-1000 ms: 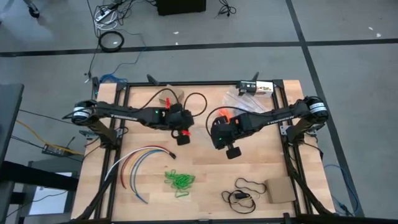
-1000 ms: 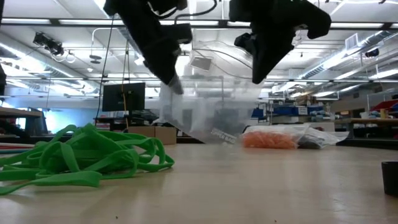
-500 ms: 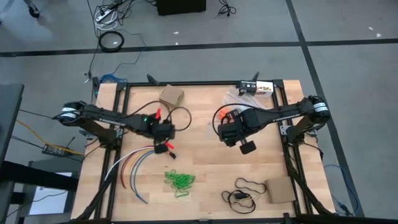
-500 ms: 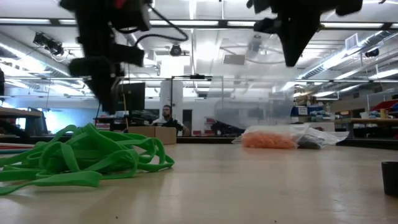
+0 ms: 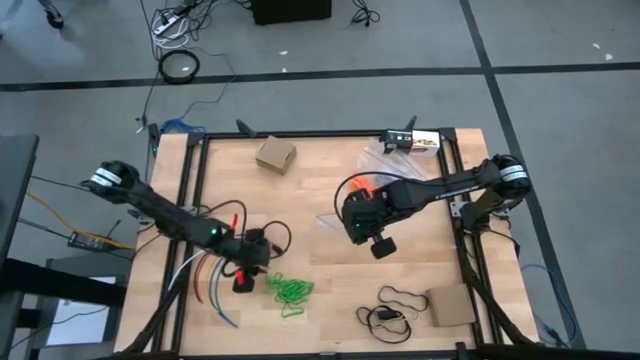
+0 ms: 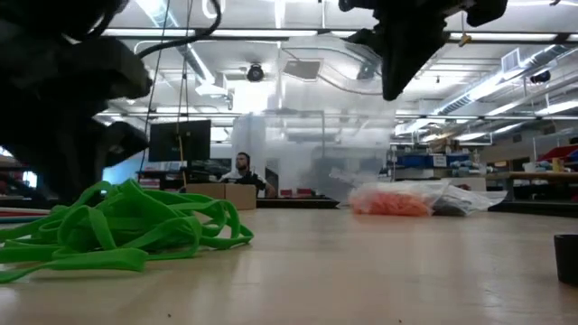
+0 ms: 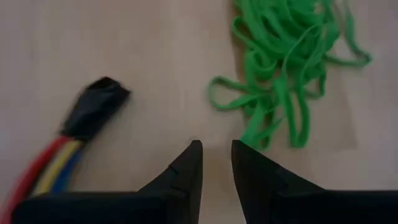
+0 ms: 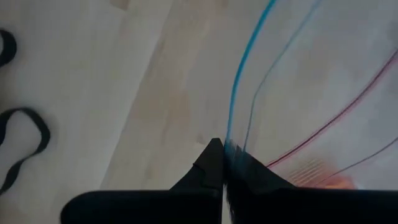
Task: Sort rubber bands
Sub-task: Put the green rubber band into the transparent zip bag
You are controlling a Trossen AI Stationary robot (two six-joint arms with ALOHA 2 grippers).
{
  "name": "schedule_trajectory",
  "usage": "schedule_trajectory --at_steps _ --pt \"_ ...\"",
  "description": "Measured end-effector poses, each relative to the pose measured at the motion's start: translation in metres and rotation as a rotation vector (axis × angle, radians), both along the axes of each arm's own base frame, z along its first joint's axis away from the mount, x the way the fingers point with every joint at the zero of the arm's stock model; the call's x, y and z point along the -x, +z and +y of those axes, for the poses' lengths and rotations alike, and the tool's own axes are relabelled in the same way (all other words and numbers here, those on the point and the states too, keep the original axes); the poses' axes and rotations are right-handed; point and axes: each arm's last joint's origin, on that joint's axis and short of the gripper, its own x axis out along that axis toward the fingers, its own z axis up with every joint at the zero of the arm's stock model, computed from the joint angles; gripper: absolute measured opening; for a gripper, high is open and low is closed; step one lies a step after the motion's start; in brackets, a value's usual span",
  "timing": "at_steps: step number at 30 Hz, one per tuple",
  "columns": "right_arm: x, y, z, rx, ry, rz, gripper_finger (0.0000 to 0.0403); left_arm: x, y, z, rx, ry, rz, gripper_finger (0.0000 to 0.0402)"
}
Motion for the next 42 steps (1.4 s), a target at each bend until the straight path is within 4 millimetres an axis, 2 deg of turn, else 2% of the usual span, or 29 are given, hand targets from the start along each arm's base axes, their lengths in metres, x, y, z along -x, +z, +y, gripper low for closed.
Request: schedule_trajectory --at_steps 8,19,29,37,40,42 --pt "0.000 -0.011 0.000 -0.037 -0.040 0.006 0.0000 0.003 -0.010 -0.001 0.078 0.028 -0.102 0.0092" --pt "0.002 -0.021 0.000 -0.049 -0.065 0.022 0.0000 0.005 -0.012 -0.001 0.139 0.010 -0.072 0.0092" --pt "0.000 -0.021 0.001 -0.063 -0.063 -0.003 0.0000 0.003 -0.019 -0.001 0.078 0.011 -0.073 0.0092" --pt "-0.001 -0.021 0.002 -0.065 -0.064 -0.009 0.0000 -0.002 -0.027 -0.005 0.103 -0.005 -0.077 0.0091" --pt "-0.001 -0.021 0.002 -0.065 -0.064 -0.009 0.0000 -0.003 -0.025 -0.005 0.120 -0.011 -0.082 0.0072" --pt "-0.001 -0.021 0.002 -0.065 -0.064 -0.009 0.0000 -0.003 -0.024 -0.006 0.138 -0.026 -0.075 0.0038"
